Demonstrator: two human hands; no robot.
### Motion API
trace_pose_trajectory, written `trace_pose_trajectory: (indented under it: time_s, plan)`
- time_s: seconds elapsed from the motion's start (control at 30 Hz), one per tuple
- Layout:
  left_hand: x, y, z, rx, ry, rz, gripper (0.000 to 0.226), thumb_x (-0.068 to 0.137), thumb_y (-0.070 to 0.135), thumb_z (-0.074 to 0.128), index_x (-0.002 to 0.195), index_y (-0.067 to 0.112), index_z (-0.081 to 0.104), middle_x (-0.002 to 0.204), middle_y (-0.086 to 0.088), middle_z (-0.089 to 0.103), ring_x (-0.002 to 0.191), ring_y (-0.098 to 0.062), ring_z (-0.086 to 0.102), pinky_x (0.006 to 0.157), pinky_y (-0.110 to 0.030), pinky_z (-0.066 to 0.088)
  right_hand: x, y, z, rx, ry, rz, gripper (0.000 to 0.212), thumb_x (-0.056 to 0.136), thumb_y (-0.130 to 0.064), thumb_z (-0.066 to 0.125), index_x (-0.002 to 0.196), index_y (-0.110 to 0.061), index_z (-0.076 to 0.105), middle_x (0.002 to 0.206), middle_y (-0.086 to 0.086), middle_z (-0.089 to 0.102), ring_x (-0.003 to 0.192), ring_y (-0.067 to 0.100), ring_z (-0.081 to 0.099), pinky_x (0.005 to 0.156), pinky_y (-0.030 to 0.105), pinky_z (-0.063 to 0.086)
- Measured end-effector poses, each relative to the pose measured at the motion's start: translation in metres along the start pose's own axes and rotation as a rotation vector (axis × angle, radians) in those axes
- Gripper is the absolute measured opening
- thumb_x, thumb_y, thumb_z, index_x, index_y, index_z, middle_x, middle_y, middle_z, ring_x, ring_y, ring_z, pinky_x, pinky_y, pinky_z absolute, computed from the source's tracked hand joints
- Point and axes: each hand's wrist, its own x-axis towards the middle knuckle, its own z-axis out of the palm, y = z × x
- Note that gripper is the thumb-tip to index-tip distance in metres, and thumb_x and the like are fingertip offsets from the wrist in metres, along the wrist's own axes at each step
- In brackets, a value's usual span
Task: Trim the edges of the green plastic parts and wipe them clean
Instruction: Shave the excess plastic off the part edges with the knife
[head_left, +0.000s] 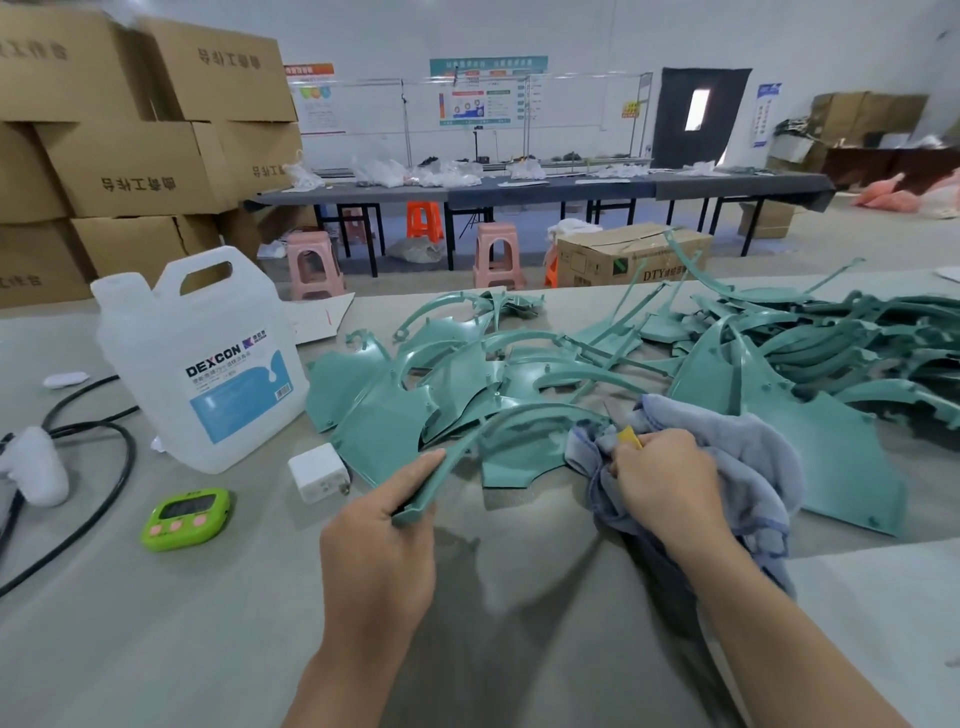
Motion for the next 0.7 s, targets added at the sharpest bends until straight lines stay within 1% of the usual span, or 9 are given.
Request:
trace_pose_trajectory:
  time_s: [0.07, 0.17, 0.27, 0.33, 0.47, 0.53, 0.6, 0.67, 0.7]
  plan:
    - [0.005, -0.006, -0.004, -0.072, 0.114, -0.066, 0.057, 0.087, 0.005, 0.072, 0.095, 0.061, 0.070, 0.084, 0.031, 0.072, 0.071, 0.015, 0.061, 0.062, 0.003, 0.039, -0.001, 0.002, -0.003, -0.039, -0.030, -0.077, 0.028, 0.104, -0.027, 0.043, 0.106, -0.016, 0.069, 0.102, 0.006, 0.071, 0.095, 0.026, 0.067, 0.056, 0.028, 0.039]
    - [0.015, -0.012, -0.010, -0.093, 0.245, -0.159, 0.035, 0.086, 0.011, 0.074, 0.091, 0.046, 0.078, 0.081, 0.008, 0.076, 0.067, 0.006, 0.061, 0.062, -0.007, 0.043, -0.004, 0.009, -0.005, 0.179, -0.029, -0.190, 0.040, 0.101, -0.026, 0.051, 0.069, -0.010, 0.067, 0.062, 0.004, 0.070, 0.064, 0.021, 0.065, 0.058, 0.033, 0.049]
    - [0.023, -0.009, -0.012, -0.158, 0.368, -0.288, 0.025, 0.080, 0.019, 0.076, 0.066, 0.039, 0.069, 0.057, 0.022, 0.065, 0.055, 0.004, 0.059, 0.051, -0.014, 0.042, -0.022, 0.011, -0.007, 0.300, -0.196, -0.259, 0.039, 0.096, -0.015, 0.057, 0.057, -0.012, 0.062, 0.051, 0.001, 0.065, 0.044, 0.008, 0.054, 0.048, 0.022, 0.044]
    - [0.029, -0.009, -0.015, -0.327, 0.441, -0.351, 0.018, 0.078, 0.017, 0.076, 0.071, 0.032, 0.068, 0.063, 0.034, 0.065, 0.058, 0.014, 0.062, 0.049, -0.011, 0.044, -0.037, 0.008, -0.009, 0.130, -0.424, -0.286, 0.034, 0.096, -0.022, 0.060, 0.065, -0.015, 0.070, 0.055, -0.001, 0.069, 0.041, 0.005, 0.054, 0.047, 0.018, 0.042]
    - [0.035, -0.008, -0.020, -0.668, 0.507, -0.426, 0.010, 0.076, 0.018, 0.073, 0.086, 0.019, 0.077, 0.086, 0.011, 0.078, 0.074, -0.008, 0.075, 0.056, -0.024, 0.057, -0.052, 0.004, -0.012, -0.080, -0.703, -0.354, 0.038, 0.095, -0.036, 0.061, 0.071, -0.009, 0.073, 0.059, -0.001, 0.072, 0.038, 0.004, 0.052, 0.045, 0.020, 0.044]
    - [0.034, -0.004, -0.020, -0.734, 0.493, -0.437, 0.012, 0.079, 0.027, 0.070, 0.084, 0.023, 0.080, 0.085, 0.006, 0.079, 0.073, -0.013, 0.076, 0.055, -0.028, 0.058, -0.051, 0.003, -0.017, -0.005, -0.569, -0.404, 0.044, 0.098, -0.042, 0.059, 0.073, -0.008, 0.070, 0.061, 0.001, 0.070, 0.043, 0.008, 0.052, 0.051, 0.032, 0.048]
    - [0.032, 0.000, -0.018, -0.739, 0.471, -0.463, 0.015, 0.081, 0.037, 0.066, 0.075, 0.035, 0.080, 0.077, 0.008, 0.077, 0.066, -0.011, 0.074, 0.050, -0.025, 0.055, -0.046, 0.005, -0.023, 0.245, -0.287, -0.423, 0.036, 0.095, -0.040, 0.060, 0.075, -0.011, 0.068, 0.062, 0.006, 0.064, 0.048, 0.008, 0.048, 0.050, 0.039, 0.043]
    - [0.030, 0.003, -0.015, -0.745, 0.436, -0.499, 0.020, 0.083, 0.043, 0.063, 0.073, 0.038, 0.079, 0.077, 0.008, 0.077, 0.066, -0.011, 0.074, 0.050, -0.025, 0.054, -0.039, 0.013, -0.028, 0.448, 0.107, -0.349, 0.022, 0.089, -0.039, 0.059, 0.085, -0.022, 0.072, 0.065, -0.002, 0.064, 0.058, 0.005, 0.053, 0.055, 0.030, 0.045]
    - [0.028, 0.004, -0.014, -0.756, 0.413, -0.521, 0.023, 0.084, 0.045, 0.061, 0.073, 0.038, 0.079, 0.079, 0.007, 0.078, 0.068, -0.012, 0.075, 0.050, -0.026, 0.055, -0.035, 0.018, -0.028, 0.323, 0.302, -0.331, 0.019, 0.086, -0.042, 0.060, 0.096, -0.031, 0.072, 0.076, -0.008, 0.068, 0.075, 0.005, 0.059, 0.068, 0.027, 0.050]
